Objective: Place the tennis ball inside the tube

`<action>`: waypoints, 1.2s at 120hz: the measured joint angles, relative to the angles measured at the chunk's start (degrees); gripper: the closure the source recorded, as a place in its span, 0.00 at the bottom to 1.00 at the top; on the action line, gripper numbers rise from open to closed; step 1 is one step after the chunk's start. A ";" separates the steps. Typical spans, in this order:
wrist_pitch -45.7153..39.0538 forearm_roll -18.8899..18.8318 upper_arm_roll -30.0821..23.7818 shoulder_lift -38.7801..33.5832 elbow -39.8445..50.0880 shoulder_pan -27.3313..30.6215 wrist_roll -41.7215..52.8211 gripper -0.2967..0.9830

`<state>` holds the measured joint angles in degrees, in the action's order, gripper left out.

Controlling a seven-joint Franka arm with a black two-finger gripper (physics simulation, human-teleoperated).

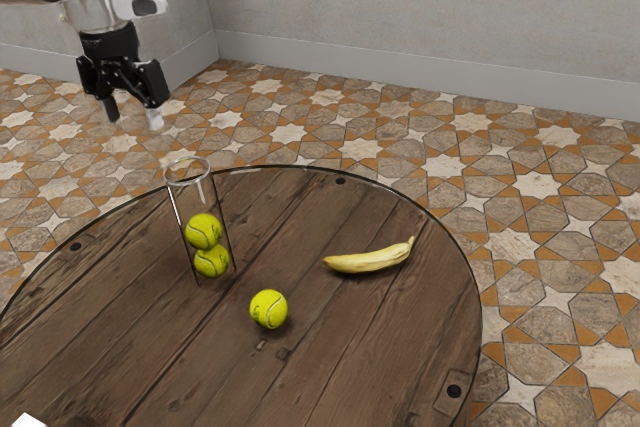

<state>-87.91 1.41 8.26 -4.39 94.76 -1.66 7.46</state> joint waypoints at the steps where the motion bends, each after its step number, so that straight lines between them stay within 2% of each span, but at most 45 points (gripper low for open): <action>1: 0.00 -0.02 -0.06 -0.14 0.00 -0.15 0.00 0.23; 15: -0.07 -0.18 -1.59 -0.85 0.42 -0.54 0.01 0.23; 44: -4.18 0.34 -15.86 -1.65 7.69 -1.37 -4.11 0.23; 62: -10.87 0.93 -19.69 1.36 12.46 -2.19 -7.65 0.23; 80: -20.02 0.97 -20.35 3.32 20.19 -2.54 -10.40 0.23; 107: -32.82 0.31 -19.18 8.94 26.26 -2.98 -13.48 0.23; 144: -44.39 -0.98 -16.57 14.67 30.17 -1.37 -18.62 0.23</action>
<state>-132.30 0.43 -8.31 10.28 124.93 -3.02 -11.15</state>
